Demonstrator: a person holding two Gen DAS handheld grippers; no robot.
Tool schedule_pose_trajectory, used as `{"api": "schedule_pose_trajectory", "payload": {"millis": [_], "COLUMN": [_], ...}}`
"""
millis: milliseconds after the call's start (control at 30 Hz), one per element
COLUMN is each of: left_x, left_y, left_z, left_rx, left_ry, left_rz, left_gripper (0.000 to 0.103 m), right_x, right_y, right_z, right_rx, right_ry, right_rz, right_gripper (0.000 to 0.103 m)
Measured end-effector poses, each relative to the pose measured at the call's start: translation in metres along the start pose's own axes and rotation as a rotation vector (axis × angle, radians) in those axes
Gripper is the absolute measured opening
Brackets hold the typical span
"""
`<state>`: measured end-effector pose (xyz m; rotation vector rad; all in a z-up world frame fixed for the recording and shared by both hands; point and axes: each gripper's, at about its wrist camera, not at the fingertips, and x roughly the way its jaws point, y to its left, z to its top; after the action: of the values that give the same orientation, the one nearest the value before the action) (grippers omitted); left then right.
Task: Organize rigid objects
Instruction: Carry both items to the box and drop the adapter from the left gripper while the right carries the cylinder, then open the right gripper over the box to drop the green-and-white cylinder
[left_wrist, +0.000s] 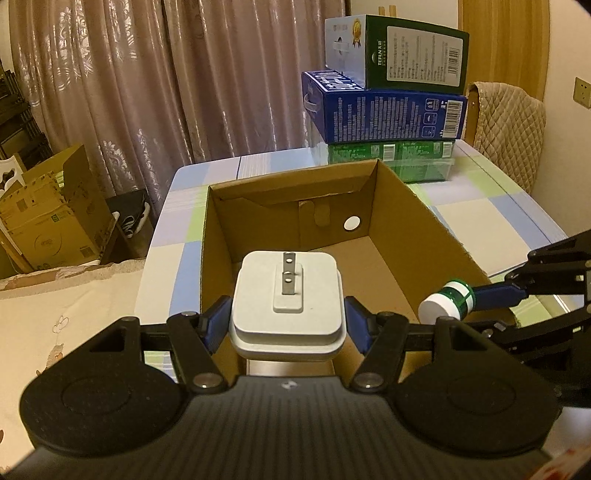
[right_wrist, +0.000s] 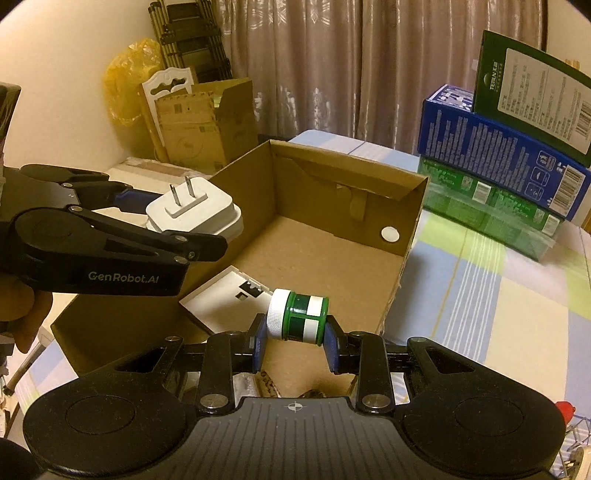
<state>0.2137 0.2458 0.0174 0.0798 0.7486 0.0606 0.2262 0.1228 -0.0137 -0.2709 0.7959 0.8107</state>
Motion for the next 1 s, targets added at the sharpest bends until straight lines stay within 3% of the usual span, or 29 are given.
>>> {"api": "schedule_pose_trajectory", "payload": {"millis": [533,1000], "left_x": [0.011,-0.005], "left_y": [-0.009,-0.007], "left_z": [0.003,0.013], "left_rx": [0.003,-0.009], "left_ry": [0.010,-0.024], "left_rz": [-0.049,-0.026], "left_gripper": [0.059,0.059], "right_x": [-0.001,-0.006], "right_y": [-0.007,-0.005], "right_z": [-0.004,-0.003], "right_rx": [0.024,0.026], "right_ry": [-0.004,-0.004], "right_rz": [-0.009,-0.001], "right_gripper": [0.028,0.028]}}
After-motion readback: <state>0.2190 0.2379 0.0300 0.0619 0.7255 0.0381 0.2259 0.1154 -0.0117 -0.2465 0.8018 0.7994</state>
